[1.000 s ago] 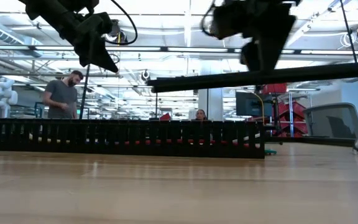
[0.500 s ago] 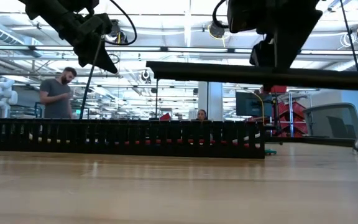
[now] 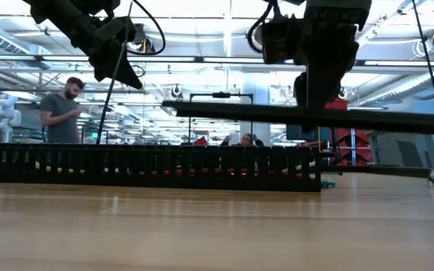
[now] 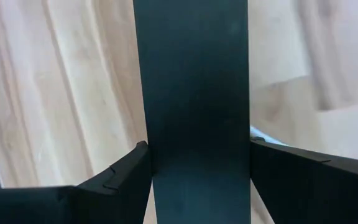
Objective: Ziptie cables
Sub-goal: Close the black cable duct
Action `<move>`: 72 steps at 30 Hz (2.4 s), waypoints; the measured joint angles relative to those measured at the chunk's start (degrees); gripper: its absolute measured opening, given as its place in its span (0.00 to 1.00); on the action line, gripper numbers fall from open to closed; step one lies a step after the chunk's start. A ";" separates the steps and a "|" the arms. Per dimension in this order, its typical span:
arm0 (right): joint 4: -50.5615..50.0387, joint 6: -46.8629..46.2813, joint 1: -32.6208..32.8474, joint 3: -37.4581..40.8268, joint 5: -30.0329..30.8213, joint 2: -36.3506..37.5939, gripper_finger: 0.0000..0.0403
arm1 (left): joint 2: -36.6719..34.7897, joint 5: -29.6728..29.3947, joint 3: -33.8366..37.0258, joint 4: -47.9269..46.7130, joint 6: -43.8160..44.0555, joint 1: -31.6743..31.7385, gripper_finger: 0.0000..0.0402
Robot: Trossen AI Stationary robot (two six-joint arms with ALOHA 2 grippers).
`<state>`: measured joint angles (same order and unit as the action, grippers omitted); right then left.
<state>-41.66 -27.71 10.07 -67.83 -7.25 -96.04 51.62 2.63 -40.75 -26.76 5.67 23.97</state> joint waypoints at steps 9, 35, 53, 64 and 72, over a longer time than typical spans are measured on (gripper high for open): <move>1.12 0.01 0.00 -0.04 -0.21 -1.41 0.57 | 0.00 -0.03 0.00 0.05 -0.02 -0.03 0.00; 1.55 7.35 -0.74 -0.13 1.31 -4.21 0.57 | 25.34 1.78 -0.02 29.02 4.47 -19.85 0.00; 1.45 7.23 -0.59 -0.13 1.58 -4.21 0.57 | 28.98 2.27 -2.12 31.01 8.86 -31.48 0.00; 1.59 6.74 -0.59 -0.13 1.29 -4.21 0.57 | 37.05 3.11 -2.05 35.23 10.69 -31.12 0.00; 1.58 5.88 -0.59 -0.13 0.86 -4.21 0.57 | 38.93 3.37 -2.05 35.38 13.51 -31.36 0.00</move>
<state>-40.09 -21.82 9.47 -67.96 -6.39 -100.25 90.54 6.00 -42.81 8.62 19.18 -7.40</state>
